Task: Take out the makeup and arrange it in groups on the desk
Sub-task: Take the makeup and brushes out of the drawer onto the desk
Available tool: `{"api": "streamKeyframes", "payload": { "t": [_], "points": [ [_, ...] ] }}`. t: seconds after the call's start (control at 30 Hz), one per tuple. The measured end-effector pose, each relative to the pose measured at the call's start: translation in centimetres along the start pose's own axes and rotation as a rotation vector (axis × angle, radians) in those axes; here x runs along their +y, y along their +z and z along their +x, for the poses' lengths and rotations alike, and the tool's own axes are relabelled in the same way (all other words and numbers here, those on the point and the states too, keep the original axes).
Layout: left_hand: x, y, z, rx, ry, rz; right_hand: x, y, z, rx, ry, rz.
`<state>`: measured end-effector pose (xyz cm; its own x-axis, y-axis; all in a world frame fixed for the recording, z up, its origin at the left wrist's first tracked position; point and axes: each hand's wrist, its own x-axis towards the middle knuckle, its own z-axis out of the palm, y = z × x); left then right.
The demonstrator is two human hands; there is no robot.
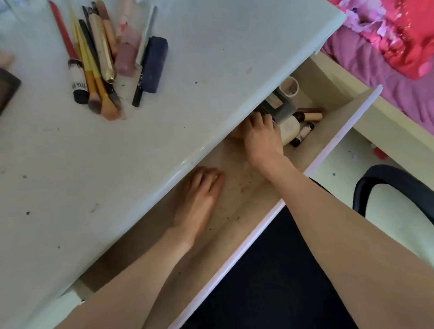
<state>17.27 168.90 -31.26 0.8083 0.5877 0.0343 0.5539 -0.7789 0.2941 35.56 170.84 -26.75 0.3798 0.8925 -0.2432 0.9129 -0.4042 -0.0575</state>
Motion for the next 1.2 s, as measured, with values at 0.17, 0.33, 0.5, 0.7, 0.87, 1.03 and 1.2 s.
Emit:
{"api": "streamKeyframes", "payload": {
  "t": [0.17,0.33,0.5,0.7,0.87,1.03,1.2],
  "points": [
    [1.0,-0.8,-1.1,-0.005,-0.059,-0.059,-0.6,0.3,-0.9,-0.091,0.004,-0.043],
    [1.5,-1.6,-2.7,-0.090,-0.101,-0.149,-0.8,-0.9,-4.1,-0.192,-0.005,-0.167],
    [3.2,-5.2,-5.0,0.039,-0.237,-0.271,-1.2,-4.0,-7.9,-0.185,-0.069,-0.250],
    [5.2,-10.6,-10.1,0.184,-0.286,-0.369,-1.9,-9.1,-12.9,-0.075,-0.119,-0.027],
    [3.5,-15.2,-15.6,0.341,-0.394,-0.261,-7.1,-11.4,-15.9,-0.086,-0.127,0.561],
    [-1.1,-18.1,-20.1,0.477,-0.569,-0.201,-14.4,-11.6,-17.1,-0.113,-0.122,0.796],
    [-7.7,-20.1,-22.4,0.543,-0.710,-0.145,-21.7,-9.7,-13.7,-0.104,-0.111,0.720]
  ]
}}
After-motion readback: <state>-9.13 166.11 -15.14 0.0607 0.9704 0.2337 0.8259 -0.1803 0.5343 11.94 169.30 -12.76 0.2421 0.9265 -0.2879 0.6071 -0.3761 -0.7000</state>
